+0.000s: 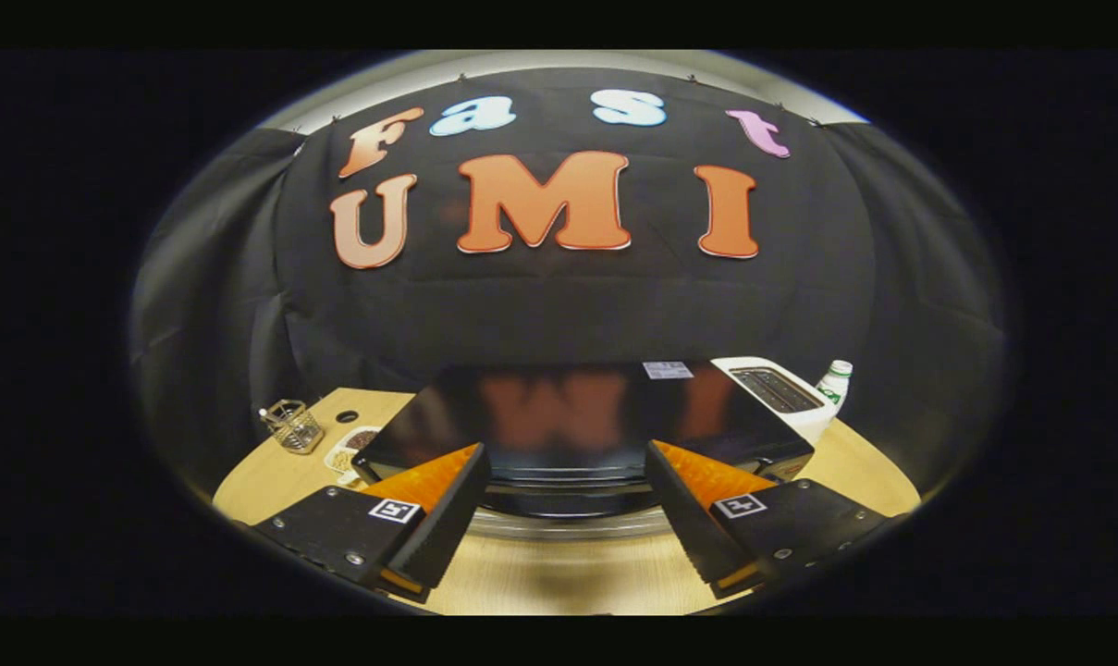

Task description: Open the toaster oven, put the food inside, and close the toaster oven door.

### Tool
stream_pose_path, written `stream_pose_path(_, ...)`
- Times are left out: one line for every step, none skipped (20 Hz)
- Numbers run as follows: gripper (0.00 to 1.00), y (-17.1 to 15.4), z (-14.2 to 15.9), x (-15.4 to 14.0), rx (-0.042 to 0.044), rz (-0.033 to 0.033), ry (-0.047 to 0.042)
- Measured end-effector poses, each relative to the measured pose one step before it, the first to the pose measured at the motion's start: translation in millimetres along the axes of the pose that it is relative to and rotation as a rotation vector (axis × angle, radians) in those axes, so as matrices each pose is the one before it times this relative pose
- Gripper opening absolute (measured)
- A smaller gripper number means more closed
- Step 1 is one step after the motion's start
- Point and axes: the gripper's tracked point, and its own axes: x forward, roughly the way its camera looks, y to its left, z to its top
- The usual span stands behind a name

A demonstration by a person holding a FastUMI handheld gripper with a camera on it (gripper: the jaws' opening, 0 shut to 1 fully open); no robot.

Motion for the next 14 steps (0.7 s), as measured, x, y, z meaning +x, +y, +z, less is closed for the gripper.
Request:
stream_pose_path(0.99, 0.91, -3.9, 1.79, -0.00489, 0.00068, 0.01644)
stream_pose_path(0.99, 0.13, -6.34, 1.24, -0.00558, 0.00239, 0.01713)
stream_pose_path(1.0, -0.45, 4.16, -1.4, 0.01472, -0.00007, -0.02244)
stream_pose_path(1.0, -0.66, 0.37, 1.7, 0.00368, 0.00337, 0.00739)
stream_pose_path(0.99, 1.3, 0.35, -3.98, -0.00447, 0.00279, -0.00624)
stream_pose_path(0.99, 0.46, -2.13, 0.44, -0.00659, 0.00383, 0.0065)
stream_pose_path(0.99, 0.52, -1.46, 0.54, -0.0048, 0.00583, 0.00019)
stream_pose_path(1.0, -1.89, 2.15, -1.72, -0.02454, 0.00067, 0.00656)
stream_pose_path(1.0, 0.72, -4.44, -3.54, -0.00164, 0.00209, 0.00489)
stream_pose_path(1.0, 0.31, -1.48, -3.8, -0.00029, 0.00125, 0.01037)
stream_pose_path(1.0, -0.12, -2.65, -4.74, -0.006, 0.00022, 0.00786)
stream_pose_path(1.0, 0.21, -2.83, -4.51, -0.00969, -0.00035, 0.00757)
stream_pose_path(1.0, -0.02, -3.16, -4.92, -0.00376, 0.00036, 0.00992)
stream_pose_path(1.0, 0.24, -4.42, -4.83, -0.00353, 0.00166, 0.01044)
